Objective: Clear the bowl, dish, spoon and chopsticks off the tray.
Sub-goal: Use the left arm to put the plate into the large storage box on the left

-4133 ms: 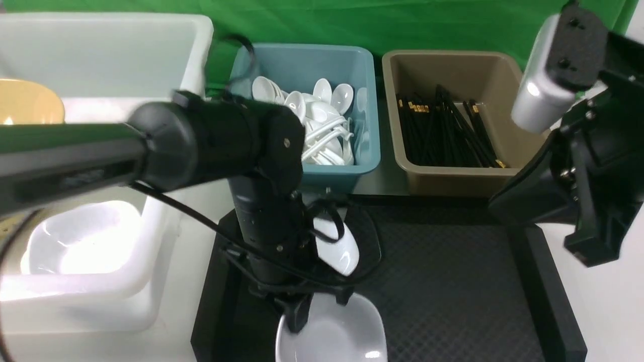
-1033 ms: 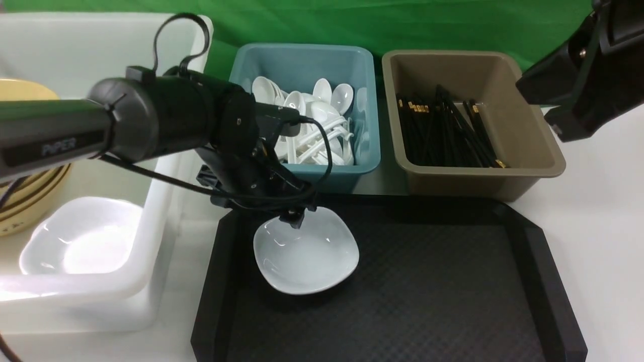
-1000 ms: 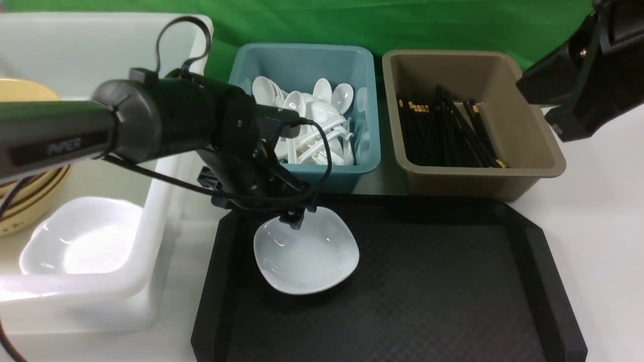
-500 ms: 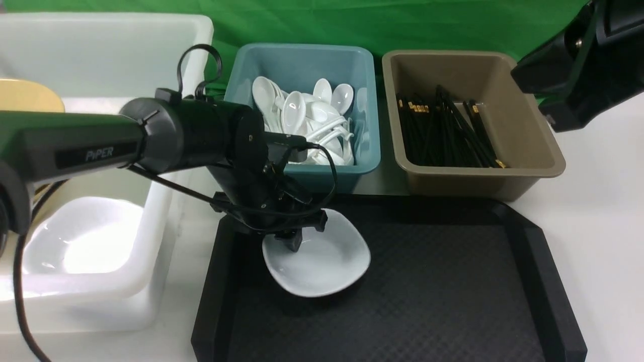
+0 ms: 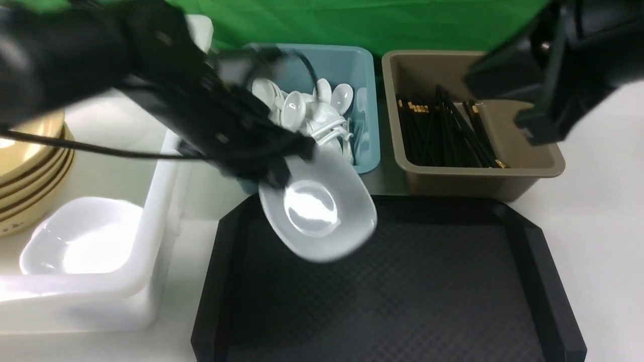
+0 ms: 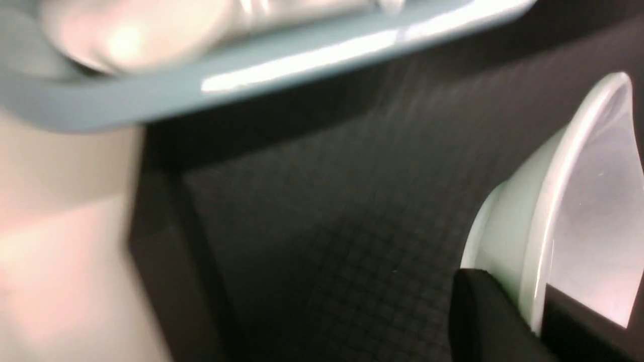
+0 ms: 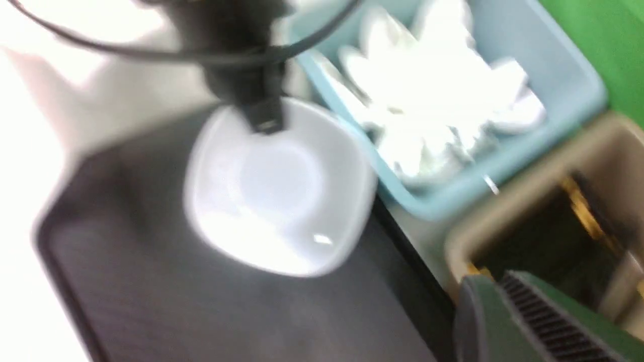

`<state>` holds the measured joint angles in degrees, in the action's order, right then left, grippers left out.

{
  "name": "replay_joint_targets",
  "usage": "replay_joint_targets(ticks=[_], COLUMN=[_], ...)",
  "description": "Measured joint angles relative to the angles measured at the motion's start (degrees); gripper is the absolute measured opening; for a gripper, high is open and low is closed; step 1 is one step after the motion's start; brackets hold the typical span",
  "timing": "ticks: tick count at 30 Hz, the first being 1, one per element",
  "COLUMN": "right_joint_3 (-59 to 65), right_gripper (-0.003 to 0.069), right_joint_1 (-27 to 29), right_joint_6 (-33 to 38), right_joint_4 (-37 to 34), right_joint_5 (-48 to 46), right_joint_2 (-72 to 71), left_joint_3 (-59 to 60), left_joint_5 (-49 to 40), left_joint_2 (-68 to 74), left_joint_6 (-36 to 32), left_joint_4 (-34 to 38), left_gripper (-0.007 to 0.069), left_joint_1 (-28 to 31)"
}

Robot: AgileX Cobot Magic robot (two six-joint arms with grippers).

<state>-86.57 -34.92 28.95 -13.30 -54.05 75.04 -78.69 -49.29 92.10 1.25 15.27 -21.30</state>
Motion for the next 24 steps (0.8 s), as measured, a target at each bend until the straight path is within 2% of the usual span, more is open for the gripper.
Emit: replay_joint_targets(ticks=[3, 7, 8, 10, 14, 19, 24], right_joint_3=[-5.9, -16.2, -18.0, -26.0, -36.0, -42.6, -43.5], right_gripper=[0.004, 0.004, 0.004, 0.004, 0.004, 0.004, 0.004], right_joint_1=[-3.1, -9.0, -9.6, -13.2, -16.2, -17.6, -18.0], right_joint_6=[4.2, 6.6, 6.7, 6.9, 6.6, 5.9, 5.4], right_joint_4=[-3.8, -4.7, -4.8, -5.3, -5.5, -5.5, -5.5], right_joint_5=[-0.2, -2.1, -2.5, -5.3, -8.8, -11.2, -11.6], right_joint_2=[4.0, 12.6, 13.6, 20.5, 30.1, 36.7, 38.4], left_joint_3=[0.1, 3.4, 3.7, 9.2, 16.0, 21.9, 24.3], left_joint_5=[-1.6, -2.2, -2.1, -2.0, -1.1, 0.1, 1.1], left_joint_2=[-6.4, -12.0, -12.4, -14.2, -14.4, -13.5, -11.0], left_joint_6=[-0.1, -1.2, -1.2, -3.6, -8.1, -11.8, -16.5], left_joint_4=[1.0, 4.1, 4.3, 8.7, 14.9, 16.9, 17.1], left_gripper=[0.0015, 0.0015, 0.0015, 0.0015, 0.0015, 0.0015, 0.0051], left_joint_1=[8.6, 24.2, 24.9, 34.9, 44.4, 47.7, 47.7])
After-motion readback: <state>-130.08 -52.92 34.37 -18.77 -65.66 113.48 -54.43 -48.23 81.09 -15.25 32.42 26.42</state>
